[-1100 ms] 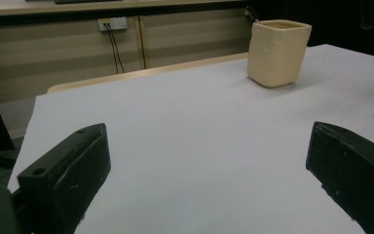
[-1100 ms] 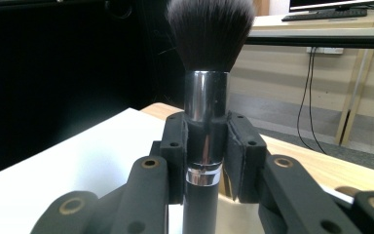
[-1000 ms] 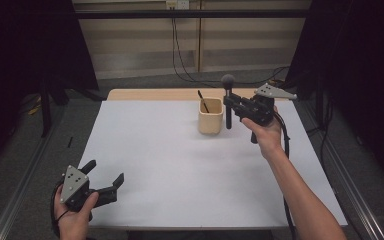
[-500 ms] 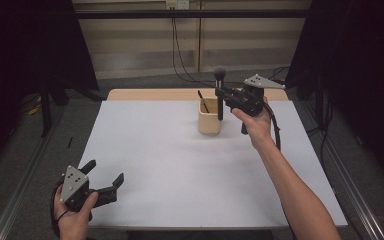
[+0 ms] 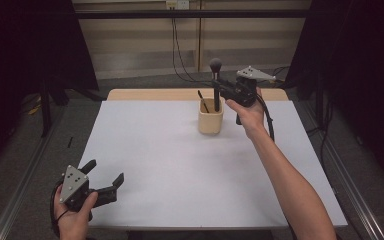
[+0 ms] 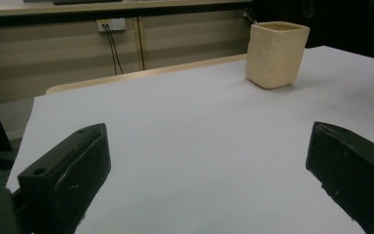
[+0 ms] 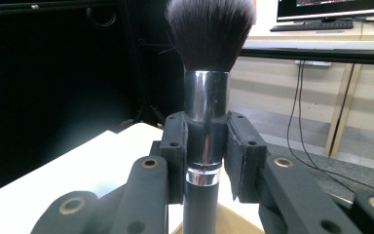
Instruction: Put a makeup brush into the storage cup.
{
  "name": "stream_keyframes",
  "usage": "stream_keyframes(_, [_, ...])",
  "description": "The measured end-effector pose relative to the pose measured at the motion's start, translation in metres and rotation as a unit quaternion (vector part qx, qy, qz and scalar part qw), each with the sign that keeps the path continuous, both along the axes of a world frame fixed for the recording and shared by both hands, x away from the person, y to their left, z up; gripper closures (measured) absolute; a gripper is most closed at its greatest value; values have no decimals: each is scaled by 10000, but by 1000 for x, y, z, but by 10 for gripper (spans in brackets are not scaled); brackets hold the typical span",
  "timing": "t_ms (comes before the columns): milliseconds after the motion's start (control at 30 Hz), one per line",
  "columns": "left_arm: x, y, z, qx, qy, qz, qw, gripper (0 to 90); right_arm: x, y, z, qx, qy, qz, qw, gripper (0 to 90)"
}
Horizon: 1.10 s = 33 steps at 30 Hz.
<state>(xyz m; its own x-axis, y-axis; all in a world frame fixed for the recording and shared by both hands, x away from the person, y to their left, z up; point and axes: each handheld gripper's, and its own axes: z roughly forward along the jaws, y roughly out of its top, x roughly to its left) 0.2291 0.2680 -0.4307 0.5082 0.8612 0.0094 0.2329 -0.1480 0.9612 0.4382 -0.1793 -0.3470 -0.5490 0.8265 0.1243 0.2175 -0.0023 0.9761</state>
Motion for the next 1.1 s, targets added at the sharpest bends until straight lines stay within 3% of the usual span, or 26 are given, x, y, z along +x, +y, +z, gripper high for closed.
stream_keyframes(133, [0,0,0,10,13,-13,10000,26,7,3,0,2,-93,-53,9999,720])
stream_keyframes(367, [-1,1,0,32,-5,3,10000,26,16,6,-11,-64,-9,-94,9999,719])
stream_keyframes(1100, [-1,1,0,26,2,24,10000,25,13,4,-24,-94,73,-48,9999,719])
